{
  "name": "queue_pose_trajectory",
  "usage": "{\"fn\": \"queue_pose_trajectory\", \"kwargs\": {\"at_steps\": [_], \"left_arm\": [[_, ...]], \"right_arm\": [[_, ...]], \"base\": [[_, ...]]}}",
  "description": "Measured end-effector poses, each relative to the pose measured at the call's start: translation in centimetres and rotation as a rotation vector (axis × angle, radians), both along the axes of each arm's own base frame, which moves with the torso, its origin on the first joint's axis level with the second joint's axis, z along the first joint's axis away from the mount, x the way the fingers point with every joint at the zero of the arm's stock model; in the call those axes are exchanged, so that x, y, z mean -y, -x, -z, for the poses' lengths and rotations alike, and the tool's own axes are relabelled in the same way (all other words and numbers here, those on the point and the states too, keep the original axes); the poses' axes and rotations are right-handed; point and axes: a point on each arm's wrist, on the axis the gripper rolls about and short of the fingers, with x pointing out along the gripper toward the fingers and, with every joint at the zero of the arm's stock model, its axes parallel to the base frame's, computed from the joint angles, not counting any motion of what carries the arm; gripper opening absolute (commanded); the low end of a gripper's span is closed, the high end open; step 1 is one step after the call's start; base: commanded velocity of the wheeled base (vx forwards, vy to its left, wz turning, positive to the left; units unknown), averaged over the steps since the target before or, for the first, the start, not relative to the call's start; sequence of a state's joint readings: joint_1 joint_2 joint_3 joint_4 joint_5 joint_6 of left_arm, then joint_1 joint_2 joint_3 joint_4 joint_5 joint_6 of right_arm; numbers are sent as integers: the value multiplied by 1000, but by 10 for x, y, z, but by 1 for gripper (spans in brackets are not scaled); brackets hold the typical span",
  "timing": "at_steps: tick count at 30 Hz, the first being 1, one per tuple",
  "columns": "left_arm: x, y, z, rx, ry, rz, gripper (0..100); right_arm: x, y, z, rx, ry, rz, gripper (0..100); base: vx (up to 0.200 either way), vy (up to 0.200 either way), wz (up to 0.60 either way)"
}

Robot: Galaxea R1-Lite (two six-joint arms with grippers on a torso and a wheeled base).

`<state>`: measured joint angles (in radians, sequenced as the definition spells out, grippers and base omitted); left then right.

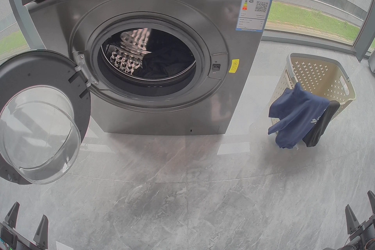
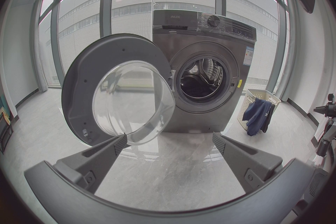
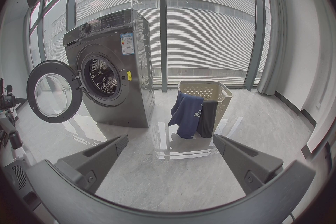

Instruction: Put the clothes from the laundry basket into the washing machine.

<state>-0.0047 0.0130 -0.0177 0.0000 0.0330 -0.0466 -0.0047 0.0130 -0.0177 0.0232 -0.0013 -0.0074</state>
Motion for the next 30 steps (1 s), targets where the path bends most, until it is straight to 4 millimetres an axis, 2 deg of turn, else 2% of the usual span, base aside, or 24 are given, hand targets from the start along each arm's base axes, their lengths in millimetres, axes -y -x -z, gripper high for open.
{"fn": "queue_pose_trajectory", "kwargs": {"at_steps": [30], "left_arm": [[0,0,0,-1,2,-1,100]], "right_arm": [[0,0,0,-1,0,-1,100]], "base": [[0,-200,0]]}}
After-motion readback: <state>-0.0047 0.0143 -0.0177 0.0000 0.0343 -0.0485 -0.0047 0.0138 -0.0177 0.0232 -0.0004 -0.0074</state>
